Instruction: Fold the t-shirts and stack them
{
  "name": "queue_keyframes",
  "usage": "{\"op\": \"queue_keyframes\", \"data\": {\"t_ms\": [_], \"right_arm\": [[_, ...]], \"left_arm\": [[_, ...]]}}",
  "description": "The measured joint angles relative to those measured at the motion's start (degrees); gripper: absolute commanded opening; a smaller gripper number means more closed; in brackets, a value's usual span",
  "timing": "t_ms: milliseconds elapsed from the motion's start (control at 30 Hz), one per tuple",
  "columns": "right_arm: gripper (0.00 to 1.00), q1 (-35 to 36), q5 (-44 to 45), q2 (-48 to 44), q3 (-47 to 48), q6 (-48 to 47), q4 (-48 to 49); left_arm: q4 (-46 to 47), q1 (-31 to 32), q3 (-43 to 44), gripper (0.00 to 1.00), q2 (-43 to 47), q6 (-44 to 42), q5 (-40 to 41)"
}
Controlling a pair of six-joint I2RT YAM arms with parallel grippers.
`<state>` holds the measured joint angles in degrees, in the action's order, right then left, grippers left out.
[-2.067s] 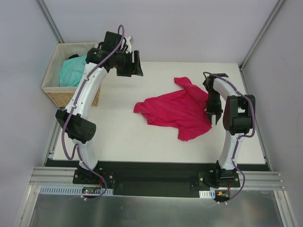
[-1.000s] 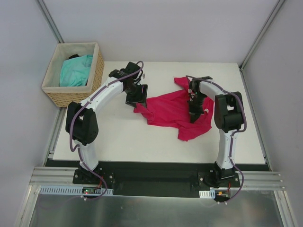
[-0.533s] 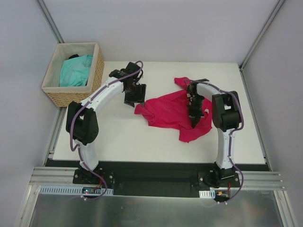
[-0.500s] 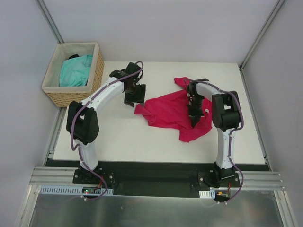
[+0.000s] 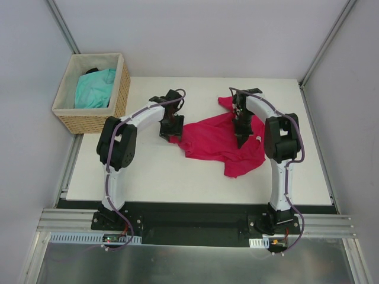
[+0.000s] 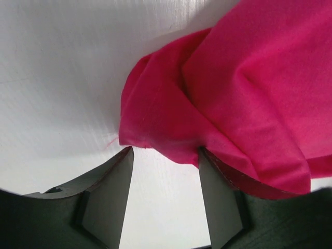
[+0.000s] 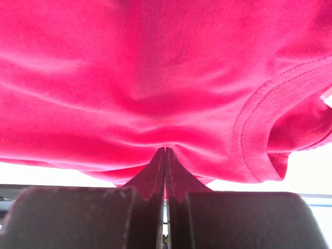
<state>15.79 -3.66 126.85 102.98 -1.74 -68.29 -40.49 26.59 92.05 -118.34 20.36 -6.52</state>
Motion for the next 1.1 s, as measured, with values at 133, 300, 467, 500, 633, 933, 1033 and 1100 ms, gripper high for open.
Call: {"op": "queue_keyframes", "data": {"t_ms": [133,300,467,500,633,933,1033,1100], "right_arm": [[0.01,0.00,0.00,0.04,0.00,0.00,-0.59],[0.01,0.00,0.00,0.04,0.00,-0.02,-1.16],[0.01,0.02,-0.02,0.04,0.00,-0.04,-1.25],[0.01,0.02,-0.02,0.04,-0.02,-0.04,-1.25],[0.01,0.00,-0.04,0.04,-0.02,-0.04,-1.29],[0.01,0.02,-0.22,0.04,0.28,-0.52,-2.32],[0.01,0.00,-0.22,0.04,1.44,-0.79,-3.26],[0.01,0.00,-0.22,0.11,2.54,-0.90,-3.80]], "left_arm": [[3.04,-0.02,-2.49,0.50,0.00,0.20,1.01],[5.66,-0.07,-4.76,0.48,0.13,0.26,1.05],[7.61,-0.07,-4.76,0.31,0.09,0.24,1.03],[7.91,-0.07,-4.76,0.18,0.00,0.24,1.03],[8.81,-0.07,-4.37,0.00,-0.59,0.09,0.74],[-1.44,-0.07,3.93,0.00,-1.75,0.46,9.94],[-7.19,-0.83,6.95,0.00,-0.85,1.75,15.58],[-11.02,-2.23,6.75,0.00,0.68,2.75,17.73]]}}
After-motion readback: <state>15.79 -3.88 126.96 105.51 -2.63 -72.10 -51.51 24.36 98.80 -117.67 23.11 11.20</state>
